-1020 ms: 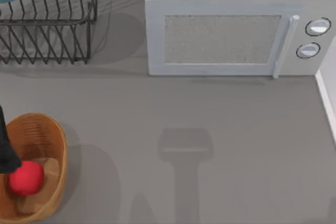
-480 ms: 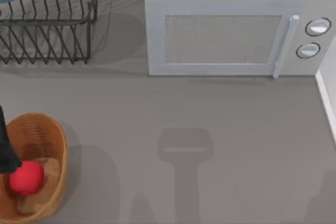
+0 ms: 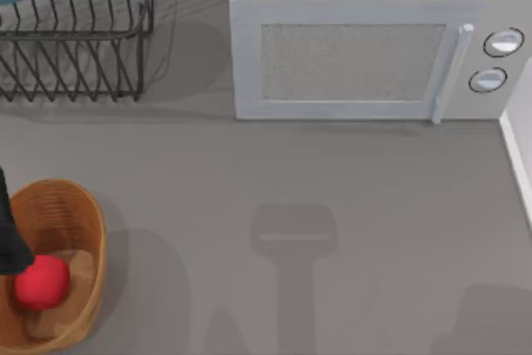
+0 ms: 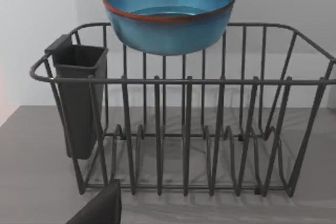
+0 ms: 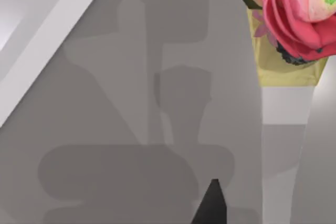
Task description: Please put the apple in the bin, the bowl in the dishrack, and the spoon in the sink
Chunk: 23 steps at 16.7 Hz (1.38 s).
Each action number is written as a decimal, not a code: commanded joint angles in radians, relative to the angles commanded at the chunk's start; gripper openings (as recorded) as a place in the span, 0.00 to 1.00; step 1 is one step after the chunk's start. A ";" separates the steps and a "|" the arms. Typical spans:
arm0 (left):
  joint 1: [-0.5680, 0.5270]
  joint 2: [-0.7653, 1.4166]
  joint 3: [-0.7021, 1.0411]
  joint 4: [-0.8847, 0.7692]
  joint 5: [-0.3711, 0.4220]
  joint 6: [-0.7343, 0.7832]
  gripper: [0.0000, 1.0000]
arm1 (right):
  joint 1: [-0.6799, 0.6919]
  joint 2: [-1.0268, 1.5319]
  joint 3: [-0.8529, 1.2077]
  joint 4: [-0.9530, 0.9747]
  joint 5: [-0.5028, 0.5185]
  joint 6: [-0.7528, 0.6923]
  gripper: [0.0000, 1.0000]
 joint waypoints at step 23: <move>0.000 0.000 0.000 0.000 0.000 0.000 1.00 | 0.207 1.114 1.642 -0.491 0.003 0.259 0.00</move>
